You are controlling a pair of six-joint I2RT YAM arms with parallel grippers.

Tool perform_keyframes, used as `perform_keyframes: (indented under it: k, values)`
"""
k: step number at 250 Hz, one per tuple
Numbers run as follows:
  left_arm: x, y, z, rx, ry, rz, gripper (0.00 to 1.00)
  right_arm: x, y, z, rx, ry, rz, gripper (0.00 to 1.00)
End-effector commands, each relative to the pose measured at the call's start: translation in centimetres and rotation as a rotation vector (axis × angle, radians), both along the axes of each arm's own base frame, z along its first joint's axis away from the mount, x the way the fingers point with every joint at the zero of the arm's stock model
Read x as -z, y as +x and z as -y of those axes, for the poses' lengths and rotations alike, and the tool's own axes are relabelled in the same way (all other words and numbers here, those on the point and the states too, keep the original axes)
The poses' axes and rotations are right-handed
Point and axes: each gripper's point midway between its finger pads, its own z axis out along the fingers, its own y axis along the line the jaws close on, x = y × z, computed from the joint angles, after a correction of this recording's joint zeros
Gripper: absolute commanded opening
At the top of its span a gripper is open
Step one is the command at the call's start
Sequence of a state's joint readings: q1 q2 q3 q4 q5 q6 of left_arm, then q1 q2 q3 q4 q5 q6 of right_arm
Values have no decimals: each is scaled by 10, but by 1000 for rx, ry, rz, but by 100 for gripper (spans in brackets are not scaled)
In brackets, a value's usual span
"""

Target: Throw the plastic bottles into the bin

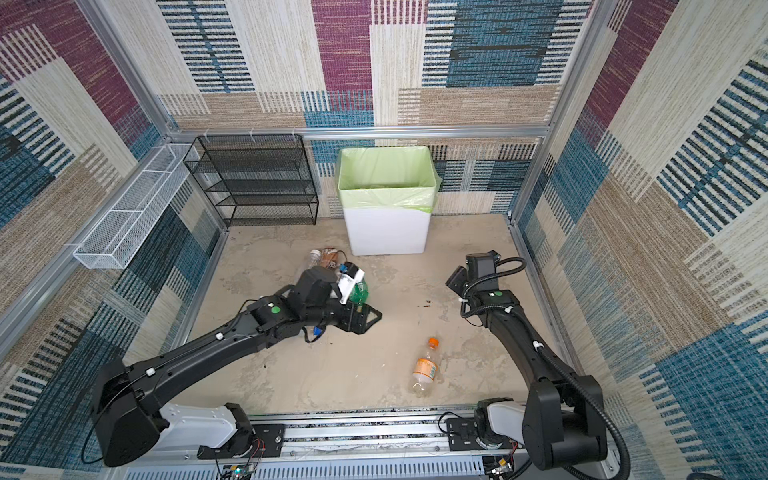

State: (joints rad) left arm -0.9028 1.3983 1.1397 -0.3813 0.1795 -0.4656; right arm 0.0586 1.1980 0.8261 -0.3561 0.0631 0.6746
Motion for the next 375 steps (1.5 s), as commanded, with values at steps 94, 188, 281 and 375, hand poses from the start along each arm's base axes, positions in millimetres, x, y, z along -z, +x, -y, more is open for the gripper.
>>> perform_keyframes:
  k: [94, 188, 281, 375]
  values:
    - [92, -63, 129, 327, 349, -203, 94, -90, 7, 61, 94, 15, 371, 72]
    - [124, -85, 174, 515, 387, -291, 94, -89, 5, 67, 104, 50, 399, 72]
    - [128, -86, 203, 578, 344, -281, 95, -88, 9, 68, 106, 64, 401, 72]
    - [116, -73, 234, 590, 261, -242, 95, -88, 7, 68, 117, 75, 402, 72]
